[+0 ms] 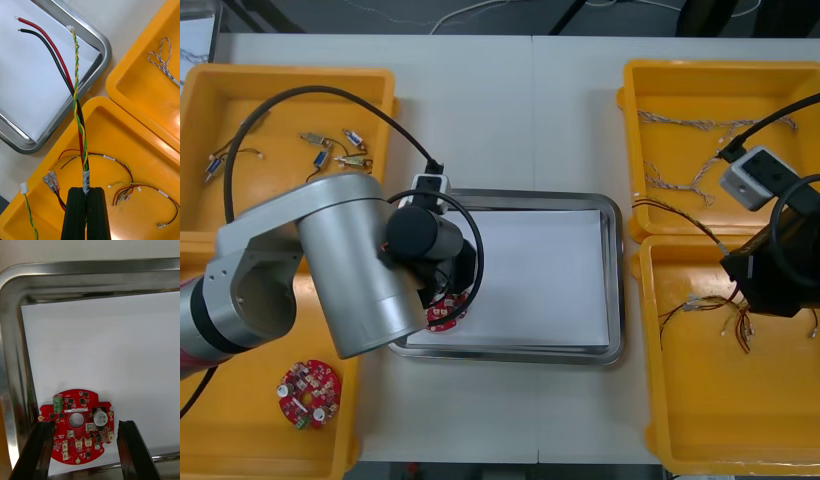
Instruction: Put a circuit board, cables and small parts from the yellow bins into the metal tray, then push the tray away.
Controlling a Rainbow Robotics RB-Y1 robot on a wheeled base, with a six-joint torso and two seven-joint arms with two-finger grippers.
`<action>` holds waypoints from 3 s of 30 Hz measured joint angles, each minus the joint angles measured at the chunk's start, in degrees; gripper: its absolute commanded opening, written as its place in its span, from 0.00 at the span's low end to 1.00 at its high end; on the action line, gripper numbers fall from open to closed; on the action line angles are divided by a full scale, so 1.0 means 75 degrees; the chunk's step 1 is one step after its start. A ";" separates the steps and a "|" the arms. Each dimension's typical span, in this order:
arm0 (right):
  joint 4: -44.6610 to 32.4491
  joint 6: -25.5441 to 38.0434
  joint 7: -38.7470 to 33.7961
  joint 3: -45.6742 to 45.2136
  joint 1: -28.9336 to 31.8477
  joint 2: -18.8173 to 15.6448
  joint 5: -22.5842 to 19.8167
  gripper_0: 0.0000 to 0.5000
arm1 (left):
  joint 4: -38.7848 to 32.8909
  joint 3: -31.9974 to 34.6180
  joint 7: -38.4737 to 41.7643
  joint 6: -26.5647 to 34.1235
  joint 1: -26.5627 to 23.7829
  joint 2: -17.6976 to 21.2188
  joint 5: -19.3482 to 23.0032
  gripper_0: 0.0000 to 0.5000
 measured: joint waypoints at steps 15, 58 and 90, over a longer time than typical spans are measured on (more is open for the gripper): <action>0.0267 0.0003 0.0309 0.2529 -0.1305 -0.0093 0.0878 0.00 | -0.0787 0.3322 -0.2134 0.1813 -0.0099 0.1050 0.2920 1.00; 0.3992 -0.3302 0.3082 0.8908 -0.3931 0.0536 0.2675 0.07 | 0.3325 0.4899 -0.5166 0.1269 -0.0107 0.1361 0.2831 1.00; 0.2964 -0.0588 0.3029 0.6319 -0.3972 0.0569 0.1396 1.00 | 0.3835 0.6198 -0.5167 -0.0016 0.0032 0.1192 0.2249 1.00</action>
